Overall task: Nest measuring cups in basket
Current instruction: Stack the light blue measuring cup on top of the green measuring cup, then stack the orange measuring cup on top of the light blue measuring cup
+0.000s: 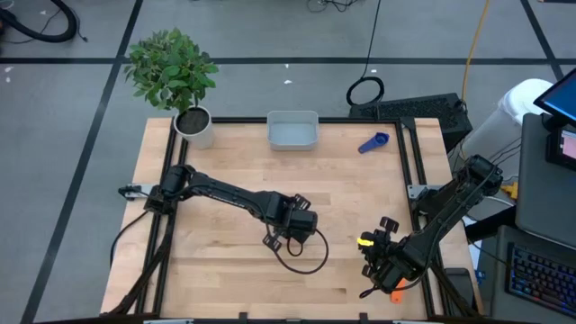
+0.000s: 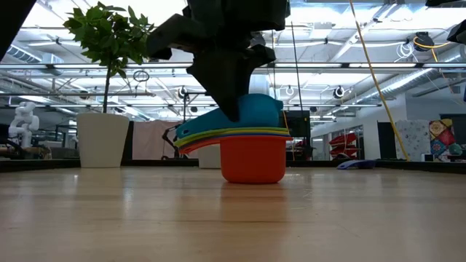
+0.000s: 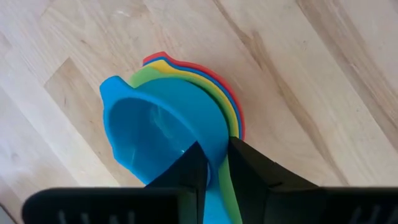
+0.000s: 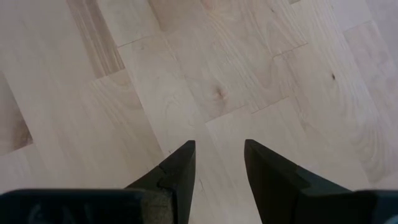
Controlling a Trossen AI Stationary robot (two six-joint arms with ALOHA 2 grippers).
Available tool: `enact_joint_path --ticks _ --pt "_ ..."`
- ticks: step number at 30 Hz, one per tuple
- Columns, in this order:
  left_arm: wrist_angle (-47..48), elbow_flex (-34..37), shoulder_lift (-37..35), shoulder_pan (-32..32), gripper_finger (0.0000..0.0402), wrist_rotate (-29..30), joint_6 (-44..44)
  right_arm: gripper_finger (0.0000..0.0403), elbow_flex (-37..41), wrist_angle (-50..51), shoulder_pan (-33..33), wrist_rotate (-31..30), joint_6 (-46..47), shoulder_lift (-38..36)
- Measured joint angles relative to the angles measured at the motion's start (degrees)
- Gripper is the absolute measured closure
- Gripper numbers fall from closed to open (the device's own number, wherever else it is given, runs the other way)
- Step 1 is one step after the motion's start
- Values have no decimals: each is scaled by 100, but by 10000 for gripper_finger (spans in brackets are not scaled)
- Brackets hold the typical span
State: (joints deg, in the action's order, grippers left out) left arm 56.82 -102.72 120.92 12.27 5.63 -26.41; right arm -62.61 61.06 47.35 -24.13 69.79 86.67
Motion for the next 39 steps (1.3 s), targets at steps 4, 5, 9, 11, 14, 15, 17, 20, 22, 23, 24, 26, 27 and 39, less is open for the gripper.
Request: enact_joint_path --ticks 4,5,9,11,14,15,17,20,22,23,24,26,27,39 --pt "28 0 0 0 331 0 23 271 0 0 0 3 -16 0" --pt "33 0 0 0 327 0 23 271 2 0 0 3 -16 0" --pt "32 2 0 0 309 16 25 271 2 -4 1 7 -18 0" --pt "31 2 -1 -2 297 53 38 271 2 -17 0 8 -19 0" --pt "31 2 -2 -10 279 140 87 271 4 -24 0 10 -19 0" --pt "34 2 -2 -15 274 187 106 271 4 -22 0 10 -21 0" --pt "66 2 -2 -17 264 298 129 271 4 -22 0 15 -41 0" --pt "233 9 -70 -17 255 565 150 271 4 -21 0 58 -105 1" --pt "389 -33 -114 -17 253 766 235 271 4 -4 0 246 -180 0" --pt "562 -83 -138 -17 253 816 314 271 7 22 0 381 -237 0" --pt "723 -163 -147 -17 254 826 403 271 15 52 0 542 -305 0" --pt "924 -397 -166 -10 257 838 593 271 85 44 0 978 -447 0" --pt "1092 -530 -188 11 260 842 703 271 141 45 0 1217 -540 0" --pt "2313 -1397 -477 649 298 1105 1694 271 416 -7 355 2578 -1394 -181"
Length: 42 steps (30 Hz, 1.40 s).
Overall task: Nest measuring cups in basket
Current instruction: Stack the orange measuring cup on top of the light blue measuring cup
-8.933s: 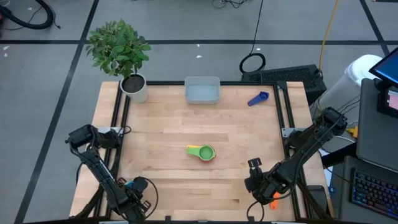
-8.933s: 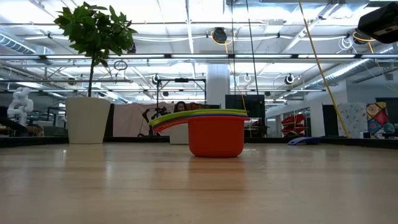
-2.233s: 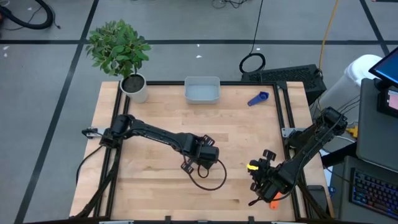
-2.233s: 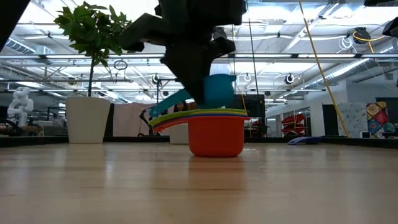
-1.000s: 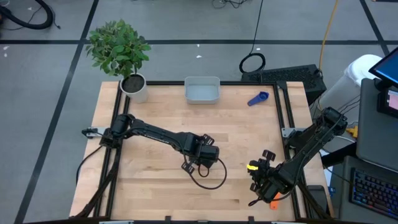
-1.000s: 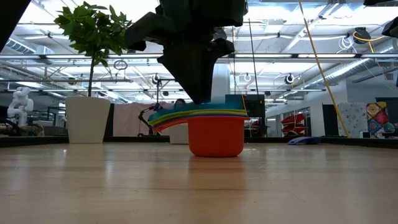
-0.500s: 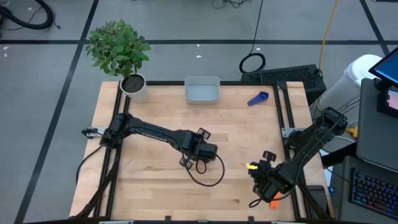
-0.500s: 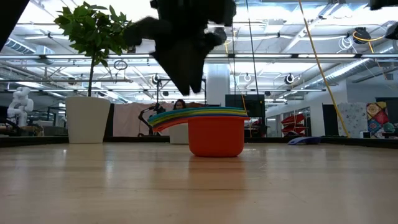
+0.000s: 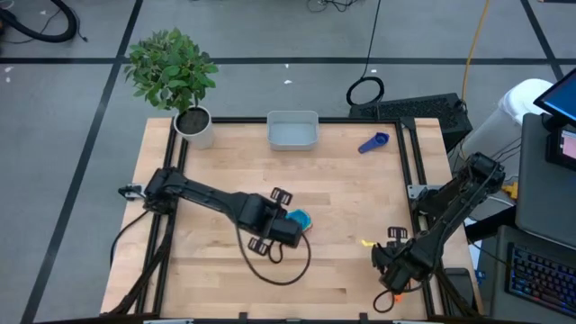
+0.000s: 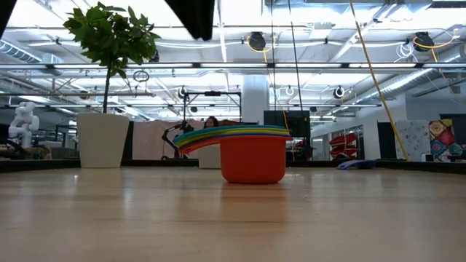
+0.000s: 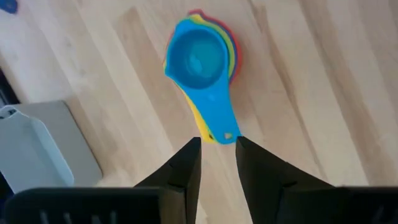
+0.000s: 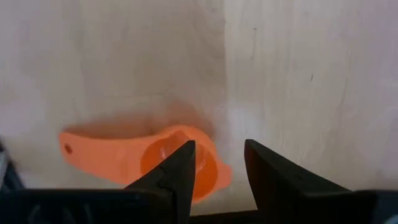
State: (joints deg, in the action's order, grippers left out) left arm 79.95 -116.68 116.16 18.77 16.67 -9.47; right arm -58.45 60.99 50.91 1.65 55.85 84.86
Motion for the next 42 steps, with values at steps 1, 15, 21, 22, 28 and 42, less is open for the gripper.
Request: enact_joint_path --ticks 1,15,21,22,28,42 --pt "-16 -1 -24 31 299 20 88 271 -1 -9 43 -2 -1 -48" --pt "230 2 -87 555 300 91 1312 271 98 -311 394 -307 -77 35" --pt "285 2 -87 854 300 93 1702 271 750 -1162 397 -8 33 37" --pt "292 2 -87 895 300 89 1731 271 825 -1232 397 10 66 37" --pt "333 2 -85 1023 300 94 1930 271 911 -1364 397 13 -20 33" --pt "1004 9 -83 1262 300 144 2771 399 913 -1412 346 3 181 33"
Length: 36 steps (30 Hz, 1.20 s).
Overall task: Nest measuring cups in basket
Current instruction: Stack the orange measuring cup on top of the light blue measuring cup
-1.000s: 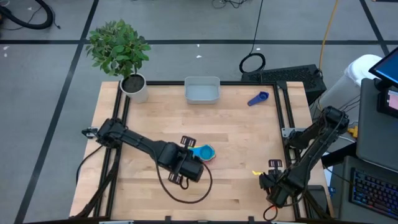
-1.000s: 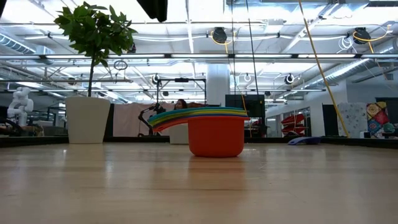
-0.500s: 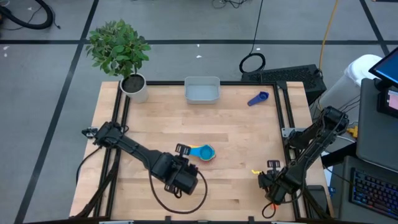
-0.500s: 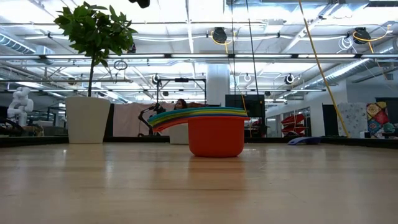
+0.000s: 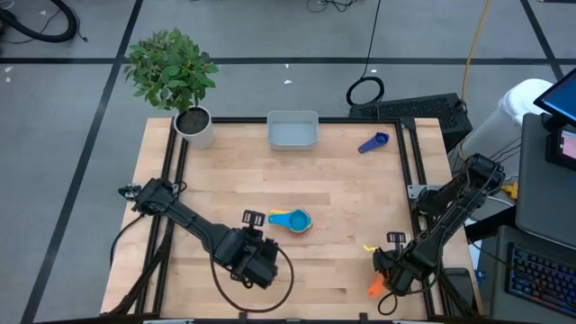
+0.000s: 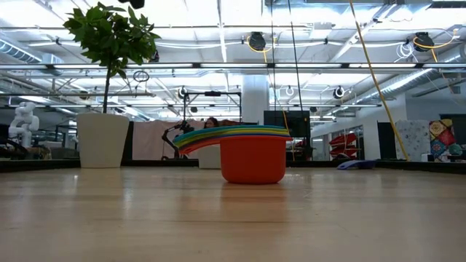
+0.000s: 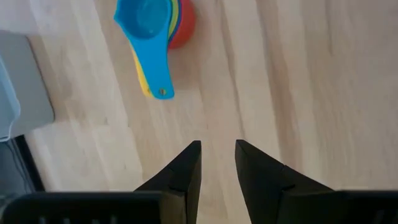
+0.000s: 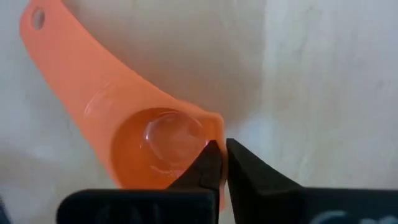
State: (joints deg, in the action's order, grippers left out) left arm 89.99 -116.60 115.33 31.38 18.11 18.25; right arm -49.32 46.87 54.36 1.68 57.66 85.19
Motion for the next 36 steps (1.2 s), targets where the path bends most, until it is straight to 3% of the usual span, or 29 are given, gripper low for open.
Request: enact_joint_path --ticks 8,14,20,25,36 --pt "3 0 -33 309 300 1 344 401 -1 -703 -519 -996 283 -5" --pt "1 0 -33 495 300 48 491 402 -270 -1531 -1340 -1669 -415 -97" --pt "3 0 -33 619 300 267 663 402 -463 -2775 -2242 -1807 -1251 -245" --pt "3 0 -33 734 300 299 795 402 -463 -3616 -3011 -1529 -1640 -189" --pt "1 0 -33 808 300 488 818 403 -461 -4012 -4082 -1440 -2150 -102"
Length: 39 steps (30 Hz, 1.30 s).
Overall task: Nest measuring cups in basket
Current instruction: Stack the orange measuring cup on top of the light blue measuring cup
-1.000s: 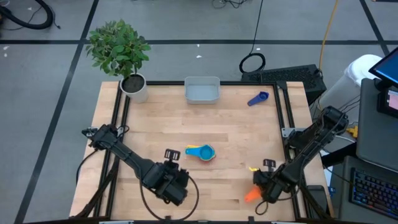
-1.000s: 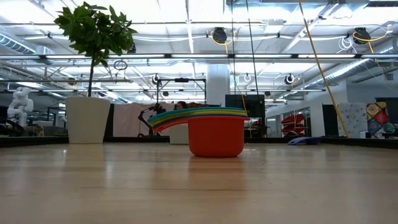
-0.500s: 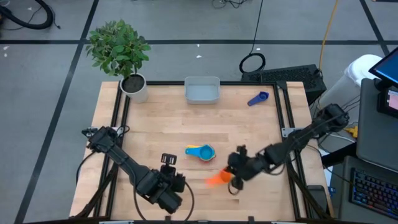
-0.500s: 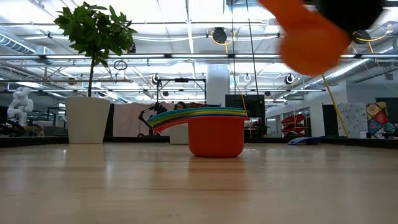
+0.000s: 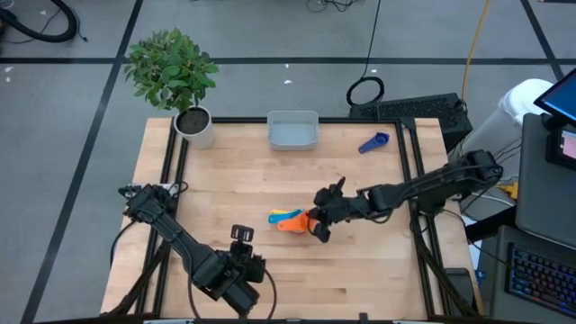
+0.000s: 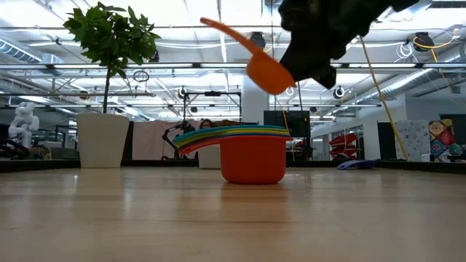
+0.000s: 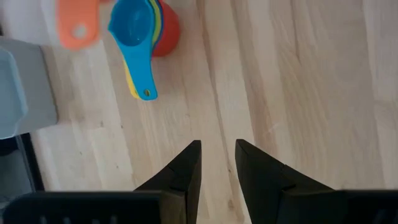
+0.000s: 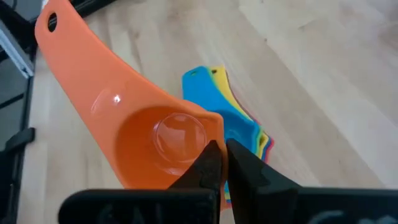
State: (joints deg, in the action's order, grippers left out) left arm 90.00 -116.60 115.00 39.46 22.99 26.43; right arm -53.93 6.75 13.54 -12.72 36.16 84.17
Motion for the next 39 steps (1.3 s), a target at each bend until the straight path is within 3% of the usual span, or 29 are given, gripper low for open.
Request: enact_joint_path --ticks 9,23,39 --pt "4 -2 0 -246 300 213 -82 403 -232 -271 -173 322 -226 596" --pt "0 -2 0 -289 300 213 -163 403 -1086 909 -308 253 -386 1244" --pt "-2 -2 -7 -256 300 209 -86 393 -1104 1157 -346 382 -259 1199"
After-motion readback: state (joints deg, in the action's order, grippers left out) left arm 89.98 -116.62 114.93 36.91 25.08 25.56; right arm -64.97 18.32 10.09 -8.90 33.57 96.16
